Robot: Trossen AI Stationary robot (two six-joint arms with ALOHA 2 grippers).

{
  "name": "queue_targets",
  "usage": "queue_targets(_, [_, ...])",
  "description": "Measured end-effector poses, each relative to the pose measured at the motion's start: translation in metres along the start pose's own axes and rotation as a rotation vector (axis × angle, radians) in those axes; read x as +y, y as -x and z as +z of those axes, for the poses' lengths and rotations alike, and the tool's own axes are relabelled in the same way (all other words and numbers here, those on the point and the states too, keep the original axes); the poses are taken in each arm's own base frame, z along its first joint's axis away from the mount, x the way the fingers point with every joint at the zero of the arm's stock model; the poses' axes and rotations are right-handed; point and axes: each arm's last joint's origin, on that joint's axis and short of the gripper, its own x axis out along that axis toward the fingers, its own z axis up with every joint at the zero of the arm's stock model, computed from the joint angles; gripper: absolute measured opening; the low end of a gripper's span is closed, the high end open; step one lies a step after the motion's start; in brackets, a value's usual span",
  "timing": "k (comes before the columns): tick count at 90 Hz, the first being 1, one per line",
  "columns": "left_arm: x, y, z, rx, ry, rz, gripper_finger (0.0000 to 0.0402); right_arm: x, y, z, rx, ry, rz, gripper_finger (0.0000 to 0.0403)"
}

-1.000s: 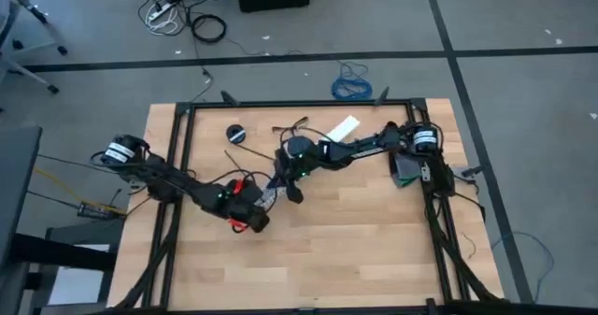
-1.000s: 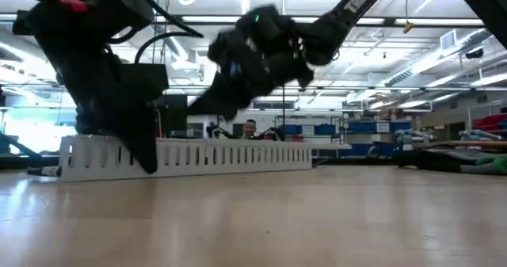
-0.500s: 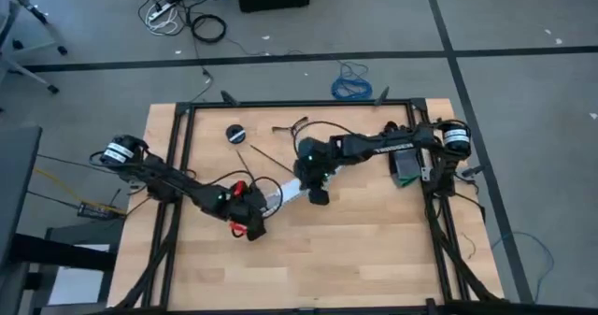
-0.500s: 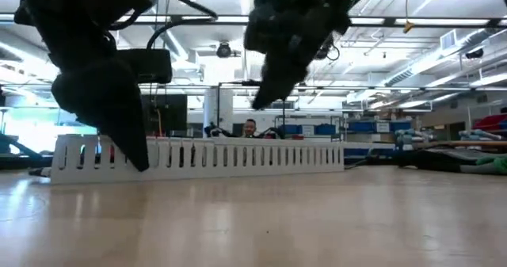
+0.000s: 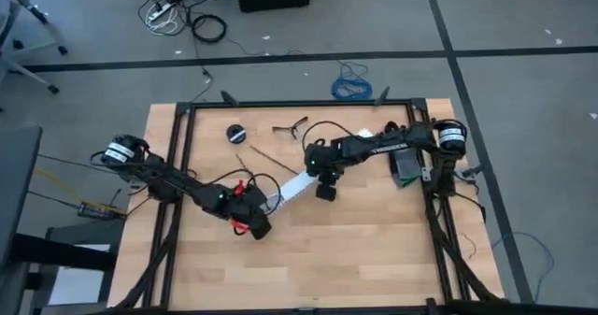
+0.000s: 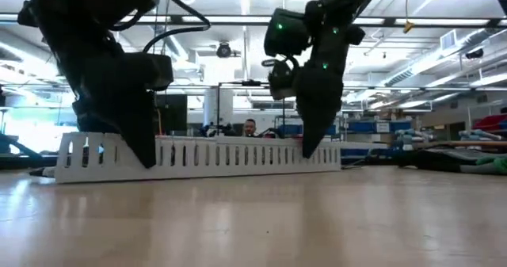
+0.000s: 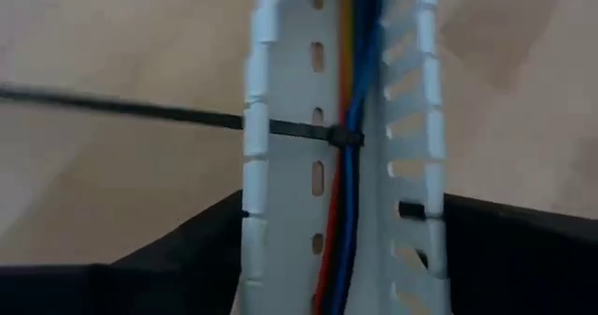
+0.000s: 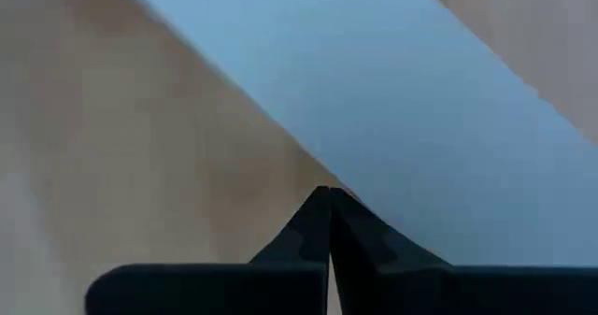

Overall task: Ziptie cables
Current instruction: Close the white cable duct

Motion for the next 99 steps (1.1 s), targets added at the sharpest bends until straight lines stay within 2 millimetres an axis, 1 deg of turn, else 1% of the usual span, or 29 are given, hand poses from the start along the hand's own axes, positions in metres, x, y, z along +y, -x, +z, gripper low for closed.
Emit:
queue_targets(5, [-0.004, 0.000, 0.001, -0.004, -0.046, -0.051, 0.0264, -0.005, -0.001, 0.003, -0.036, -0.012, -0.028, 0.0000])
queue_targets(14, [-0.010, 0.001, 0.003, -0.009, -0.098, -0.122, 0.0263, -0.012, -0.001, 0.008, -0.077, -0.031, -0.029, 0.0000])
queue_targets(26, [-0.008, 0.000, 0.004, -0.010, -0.124, -0.118, 0.0263, -0.015, -0.001, 0.010, -0.097, -0.049, -0.018, 0.0000])
queue_targets(40, [-0.001, -0.003, 0.012, -0.037, -0.110, -0.068, 0.0263, -0.018, -0.001, 0.011, -0.108, -0.113, -0.034, 0.0000])
queue_targets(46, [0.004, -0.003, 0.013, -0.039, -0.126, -0.016, 0.0262, -0.015, -0.001, 0.010, -0.108, -0.130, -0.031, 0.0000])
queue_targets(53, [0.008, -0.004, 0.012, -0.029, -0.156, 0.043, 0.0261, -0.006, 0.000, 0.011, -0.121, -0.117, -0.015, 0.0000])
queue_targets(62, [0.013, -0.004, 0.009, -0.010, -0.191, 0.109, 0.0257, 0.007, 0.006, 0.013, -0.139, -0.108, 0.031, 0.0000])
queue_targets(69, [0.014, -0.003, 0.006, 0.000, -0.213, 0.134, 0.0255, 0.018, 0.020, 0.018, -0.179, -0.094, 0.079, 0.0000])
queue_targets(76, [0.013, -0.002, 0.002, 0.017, -0.266, 0.144, 0.0255, 0.029, 0.045, 0.023, -0.247, -0.067, 0.116, 0.0000])
queue_targets(82, [0.012, -0.001, -0.003, 0.039, -0.335, 0.148, 0.0255, 0.037, 0.071, 0.024, -0.318, -0.042, 0.137, 0.0000])
queue_targets(89, [0.012, 0.001, -0.009, 0.077, -0.420, 0.151, 0.0254, 0.039, 0.104, 0.021, -0.409, -0.009, 0.134, 0.0000])
queue_targets(95, [0.011, 0.003, -0.014, 0.112, -0.494, 0.150, 0.0254, 0.035, 0.130, 0.015, -0.460, 0.001, 0.106, 0.0000])
queue_targets(99, [0.011, 0.004, -0.018, 0.138, -0.548, 0.151, 0.0254, 0.031, 0.143, 0.010, -0.473, 0.001, 0.089, 0.0000])
